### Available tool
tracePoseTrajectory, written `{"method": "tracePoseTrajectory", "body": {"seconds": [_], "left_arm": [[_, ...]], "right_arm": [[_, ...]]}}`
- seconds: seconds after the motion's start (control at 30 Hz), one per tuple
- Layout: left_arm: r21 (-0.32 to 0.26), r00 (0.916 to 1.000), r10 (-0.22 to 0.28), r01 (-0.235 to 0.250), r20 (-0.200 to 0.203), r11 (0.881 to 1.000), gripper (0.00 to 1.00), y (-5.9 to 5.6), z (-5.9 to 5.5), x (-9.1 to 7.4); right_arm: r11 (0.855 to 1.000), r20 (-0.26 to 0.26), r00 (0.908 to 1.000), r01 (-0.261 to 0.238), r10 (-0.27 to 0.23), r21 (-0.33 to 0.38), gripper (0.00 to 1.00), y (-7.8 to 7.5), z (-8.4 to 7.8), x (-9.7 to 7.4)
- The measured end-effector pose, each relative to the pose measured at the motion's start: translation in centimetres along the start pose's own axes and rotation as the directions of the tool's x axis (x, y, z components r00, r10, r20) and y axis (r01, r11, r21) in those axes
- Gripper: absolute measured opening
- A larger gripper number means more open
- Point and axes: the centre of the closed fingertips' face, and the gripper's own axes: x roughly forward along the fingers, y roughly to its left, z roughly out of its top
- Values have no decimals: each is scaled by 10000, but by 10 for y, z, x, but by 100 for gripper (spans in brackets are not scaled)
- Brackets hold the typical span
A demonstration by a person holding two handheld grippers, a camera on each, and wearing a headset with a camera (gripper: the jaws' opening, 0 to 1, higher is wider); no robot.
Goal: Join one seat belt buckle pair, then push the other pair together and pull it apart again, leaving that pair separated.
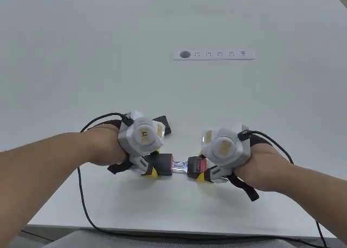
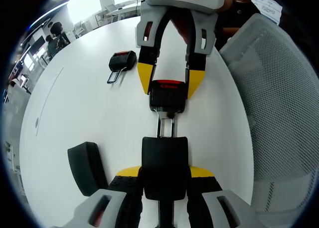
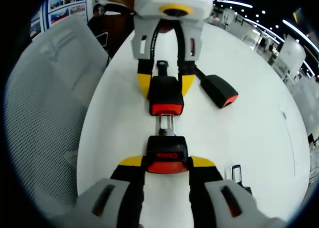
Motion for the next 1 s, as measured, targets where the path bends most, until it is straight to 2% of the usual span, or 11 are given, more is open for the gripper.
{"method": "tracePoseTrajectory", "body": {"seconds": [0.33, 0.9, 1.0], "left_arm": [[-32, 10000, 12, -12, -12, 10000, 34, 0, 0, 0], [22, 10000, 4, -4, -21, 10000, 34, 0, 1, 0], [38, 10000, 20, -20, -42, 10000, 34, 0, 0, 0]], "right_arm": [[9999, -35, 10000, -57, 56, -156, 34, -2, 1, 0], [9998, 342, 9993, -174, 173, 6, 33, -2, 12, 7], [9998, 196, 9997, -177, 176, 49, 33, -3, 12, 9]]}}
